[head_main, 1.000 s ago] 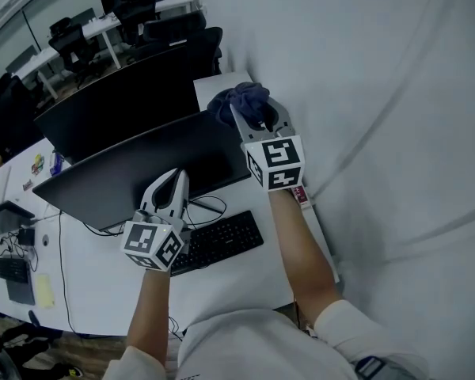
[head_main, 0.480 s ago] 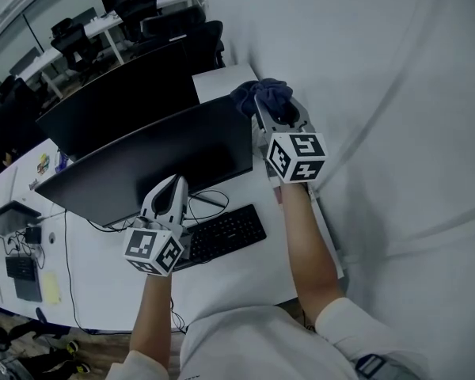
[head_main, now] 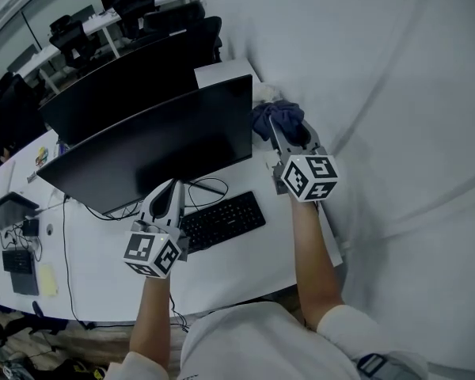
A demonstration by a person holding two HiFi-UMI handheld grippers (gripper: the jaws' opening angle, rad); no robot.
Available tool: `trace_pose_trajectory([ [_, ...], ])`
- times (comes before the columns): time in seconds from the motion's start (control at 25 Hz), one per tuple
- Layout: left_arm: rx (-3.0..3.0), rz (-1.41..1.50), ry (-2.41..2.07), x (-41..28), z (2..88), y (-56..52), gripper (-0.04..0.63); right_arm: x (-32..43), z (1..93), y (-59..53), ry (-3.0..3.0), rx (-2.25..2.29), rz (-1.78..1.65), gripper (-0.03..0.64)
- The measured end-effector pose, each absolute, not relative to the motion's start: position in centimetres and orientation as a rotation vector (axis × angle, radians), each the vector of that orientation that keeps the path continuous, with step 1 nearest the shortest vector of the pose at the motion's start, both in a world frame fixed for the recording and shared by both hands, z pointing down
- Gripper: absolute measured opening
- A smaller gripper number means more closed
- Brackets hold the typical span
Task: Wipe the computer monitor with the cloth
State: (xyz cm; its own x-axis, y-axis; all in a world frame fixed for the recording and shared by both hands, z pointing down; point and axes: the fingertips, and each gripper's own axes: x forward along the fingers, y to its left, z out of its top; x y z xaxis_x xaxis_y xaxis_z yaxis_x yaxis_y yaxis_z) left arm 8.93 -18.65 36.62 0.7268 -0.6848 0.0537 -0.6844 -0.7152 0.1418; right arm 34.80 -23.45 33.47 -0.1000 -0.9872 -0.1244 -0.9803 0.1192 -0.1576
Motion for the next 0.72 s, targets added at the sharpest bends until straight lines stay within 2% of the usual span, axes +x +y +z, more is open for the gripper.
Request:
trace_pose_trajectory([
  [0.32, 2.740, -0.021, -1.158, 3.4, 37.3, -13.1, 0.011, 26.8, 35.6, -12.0, 2.330, -1.852, -0.076, 0.175],
  [0.72, 2.696, -0.029, -1.204, -4.8, 38.3, -0.8, 0.011, 16.3, 38.4, 1.5, 2.455, -1.744, -0.180, 0.175],
])
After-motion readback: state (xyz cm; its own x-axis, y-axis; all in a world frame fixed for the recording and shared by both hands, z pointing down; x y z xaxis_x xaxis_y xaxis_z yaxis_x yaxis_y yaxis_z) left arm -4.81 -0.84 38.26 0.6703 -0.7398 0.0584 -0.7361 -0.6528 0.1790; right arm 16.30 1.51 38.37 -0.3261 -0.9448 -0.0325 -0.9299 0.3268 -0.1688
